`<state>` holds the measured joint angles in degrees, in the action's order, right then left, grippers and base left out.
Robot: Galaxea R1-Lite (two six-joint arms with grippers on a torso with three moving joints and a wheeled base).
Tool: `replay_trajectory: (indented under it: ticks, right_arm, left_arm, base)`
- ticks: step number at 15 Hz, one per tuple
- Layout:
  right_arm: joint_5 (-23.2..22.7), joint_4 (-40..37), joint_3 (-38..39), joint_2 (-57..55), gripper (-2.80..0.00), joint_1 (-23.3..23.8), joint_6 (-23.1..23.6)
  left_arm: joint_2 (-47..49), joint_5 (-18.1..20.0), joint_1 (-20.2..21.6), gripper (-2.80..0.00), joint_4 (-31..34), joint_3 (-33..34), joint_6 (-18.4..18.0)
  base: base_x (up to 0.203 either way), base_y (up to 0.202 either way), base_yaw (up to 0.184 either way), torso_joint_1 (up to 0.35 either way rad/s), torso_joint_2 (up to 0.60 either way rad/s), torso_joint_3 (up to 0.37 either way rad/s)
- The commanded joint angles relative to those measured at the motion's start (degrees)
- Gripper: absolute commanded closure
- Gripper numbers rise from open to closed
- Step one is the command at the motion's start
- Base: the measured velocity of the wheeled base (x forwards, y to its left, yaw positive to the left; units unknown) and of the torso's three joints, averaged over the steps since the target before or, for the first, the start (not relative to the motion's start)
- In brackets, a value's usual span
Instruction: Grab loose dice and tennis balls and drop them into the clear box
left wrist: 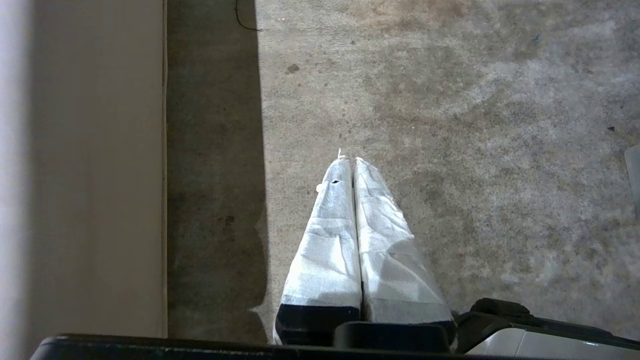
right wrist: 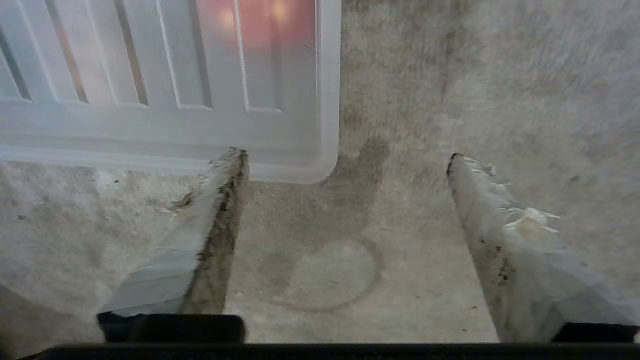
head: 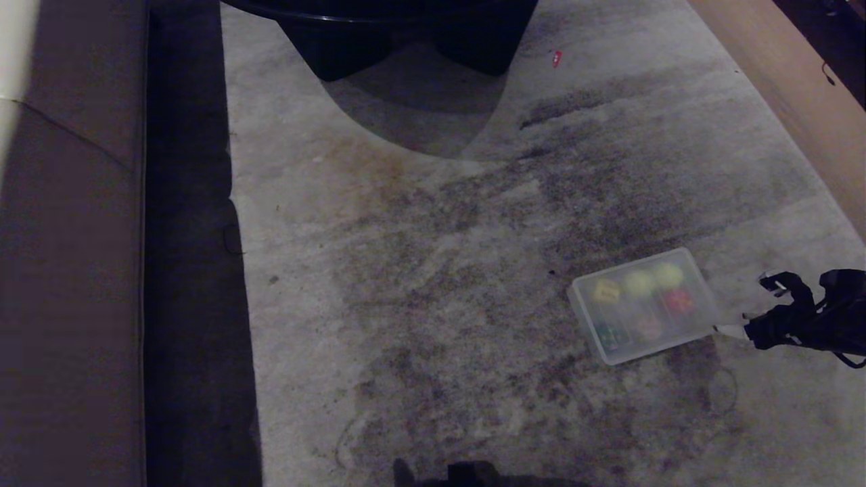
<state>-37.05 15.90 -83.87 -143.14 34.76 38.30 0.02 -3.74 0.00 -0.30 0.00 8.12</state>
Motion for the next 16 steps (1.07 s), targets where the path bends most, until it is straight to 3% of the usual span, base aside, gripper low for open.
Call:
replay_trajectory:
  ticks: [1,5,8,9,13,16]
  right_arm:
    - [-0.2,0.1,0.9,2.2,-2.8,0.4,0.3]
    - [-1.4,0.1,6.6,6.6,-2.8,0.4,-1.8]
    - [-4.7,0.1,14.3,14.9,-2.8,0.5,-7.6]
    - [-5.9,0.0,17.9,18.5,0.0,0.7,-9.0]
    - [-7.8,-2.6,30.3,34.4,0.0,1.4,-8.7]
    - [-7.9,-12.1,36.9,50.5,0.0,1.3,-9.5]
  left_arm:
    - [-0.1,0.0,0.0,0.0,0.0,0.0,0.1]
    - [0.0,0.0,0.0,0.0,0.0,0.0,0.1]
    - [0.0,0.0,0.0,0.0,-0.1,0.0,0.1]
    - [0.0,0.0,0.0,0.0,0.0,0.0,0.1]
    - [0.0,0.0,0.0,0.0,-0.1,0.0,0.1]
    - [-0.1,0.0,0.0,0.0,-0.1,0.0,0.1]
  base:
    - [0.0,0.0,0.0,0.0,0.0,0.0]
    - [0.0,0.0,0.0,0.0,0.0,0.0]
    - [0.0,0.0,0.0,0.0,0.0,0.0]
    - [0.0,0.0,0.0,0.0,0.0,0.0]
    - [0.0,0.0,0.0,0.0,0.0,0.0]
    - [0.0,0.0,0.0,0.0,0.0,0.0]
